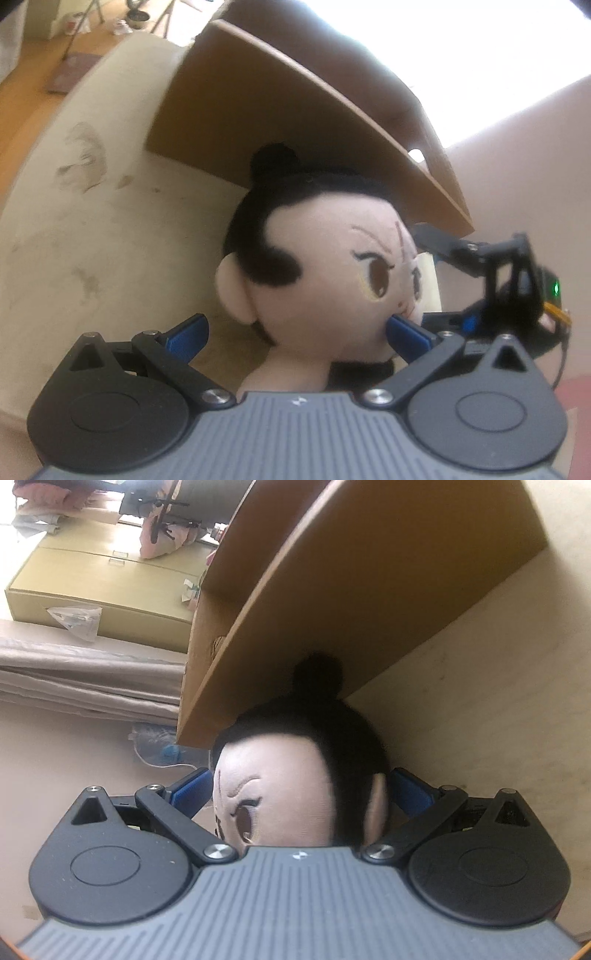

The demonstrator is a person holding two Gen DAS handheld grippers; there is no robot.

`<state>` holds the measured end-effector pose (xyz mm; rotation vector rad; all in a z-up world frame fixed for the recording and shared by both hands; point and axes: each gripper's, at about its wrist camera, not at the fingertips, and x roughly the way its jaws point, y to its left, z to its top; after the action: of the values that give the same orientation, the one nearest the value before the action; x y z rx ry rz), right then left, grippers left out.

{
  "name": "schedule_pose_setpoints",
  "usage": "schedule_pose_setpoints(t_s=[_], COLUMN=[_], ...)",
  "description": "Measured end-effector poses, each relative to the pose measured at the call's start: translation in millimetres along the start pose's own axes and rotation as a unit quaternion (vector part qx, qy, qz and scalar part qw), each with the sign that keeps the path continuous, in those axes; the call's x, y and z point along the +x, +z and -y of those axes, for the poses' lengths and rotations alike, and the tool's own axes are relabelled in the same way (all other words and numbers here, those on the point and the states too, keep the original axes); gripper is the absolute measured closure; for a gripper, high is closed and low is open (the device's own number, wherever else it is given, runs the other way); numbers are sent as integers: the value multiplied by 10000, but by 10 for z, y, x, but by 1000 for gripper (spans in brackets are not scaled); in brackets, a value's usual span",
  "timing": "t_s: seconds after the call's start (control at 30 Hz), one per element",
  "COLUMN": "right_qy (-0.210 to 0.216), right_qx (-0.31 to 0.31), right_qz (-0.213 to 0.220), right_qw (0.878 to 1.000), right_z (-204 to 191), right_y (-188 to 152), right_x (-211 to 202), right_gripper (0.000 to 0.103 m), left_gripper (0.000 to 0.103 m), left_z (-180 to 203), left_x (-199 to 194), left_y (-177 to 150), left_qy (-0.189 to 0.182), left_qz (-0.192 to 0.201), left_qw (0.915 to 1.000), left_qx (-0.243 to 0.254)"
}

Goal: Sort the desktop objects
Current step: 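Lift the plush doll off the table with the right gripper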

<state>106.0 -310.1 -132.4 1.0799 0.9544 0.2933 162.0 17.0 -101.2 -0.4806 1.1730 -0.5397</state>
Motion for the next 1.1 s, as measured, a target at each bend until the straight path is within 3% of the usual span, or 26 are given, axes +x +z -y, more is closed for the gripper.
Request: schedule_pose_setpoints(t_s=[0.2, 0.43, 1.1], right_qy=[-55, -222, -335], right_qx=[-128, -573, -786], right_qz=[-39, -101, -228], right_qw=[9999, 9981, 9961], right_z=[-57, -163, -215], right_y=[-20, -27, 77], right_x=[-18, 8, 150], right_gripper=[1, 1, 1], left_gripper=[0, 0, 0], left_z=[182, 407, 166], left_x=[52, 125, -27], left_y=[17, 82, 670], left_qy=[93, 475, 903], left_qz=[-90, -229, -219], left_qw=[9994, 9963, 9927], left_qx=[328, 684, 772])
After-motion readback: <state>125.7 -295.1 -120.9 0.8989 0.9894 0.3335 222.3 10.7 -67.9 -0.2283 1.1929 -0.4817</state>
